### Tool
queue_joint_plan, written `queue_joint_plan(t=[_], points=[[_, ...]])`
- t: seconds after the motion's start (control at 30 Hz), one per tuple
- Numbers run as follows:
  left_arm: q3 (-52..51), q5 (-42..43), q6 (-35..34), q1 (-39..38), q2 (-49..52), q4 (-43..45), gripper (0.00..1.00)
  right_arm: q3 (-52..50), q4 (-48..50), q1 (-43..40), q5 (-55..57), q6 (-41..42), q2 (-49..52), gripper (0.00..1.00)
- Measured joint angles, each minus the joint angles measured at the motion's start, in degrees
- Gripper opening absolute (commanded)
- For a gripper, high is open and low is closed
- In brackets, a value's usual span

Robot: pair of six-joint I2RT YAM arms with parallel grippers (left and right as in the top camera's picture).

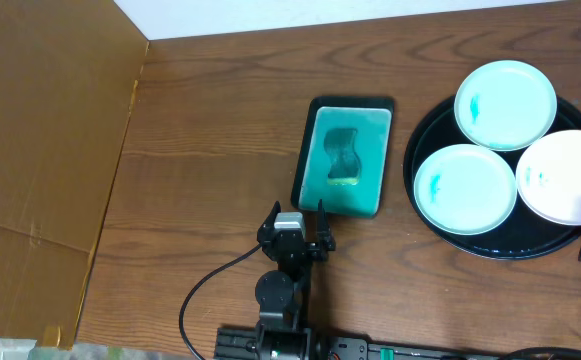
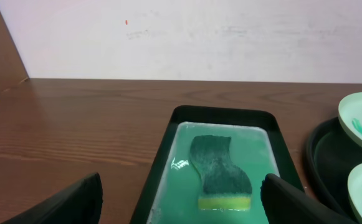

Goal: Clean dirty plates on tray and stack at the side
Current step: 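Move the left gripper over the sponge in the green tray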

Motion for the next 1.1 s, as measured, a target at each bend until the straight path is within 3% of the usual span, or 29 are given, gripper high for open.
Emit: queue_joint_plan(t=[0.93,0.97,1.1], points=[[0.0,0.0,0.0,0.0,0.0,0.0,0.82,0.0,0.0,0.0,0.0,0.0,0.0,0.99],[0.0,0.0,0.0,0.0,0.0,0.0,1.00,0.0,0.0,0.0,0.0,0.0,0.0,0.99],[0.0,0.0,-0.2,0.0,0.0,1.2,1.00,0.0,0.0,0.0,0.0,0.0,0.0,0.99]])
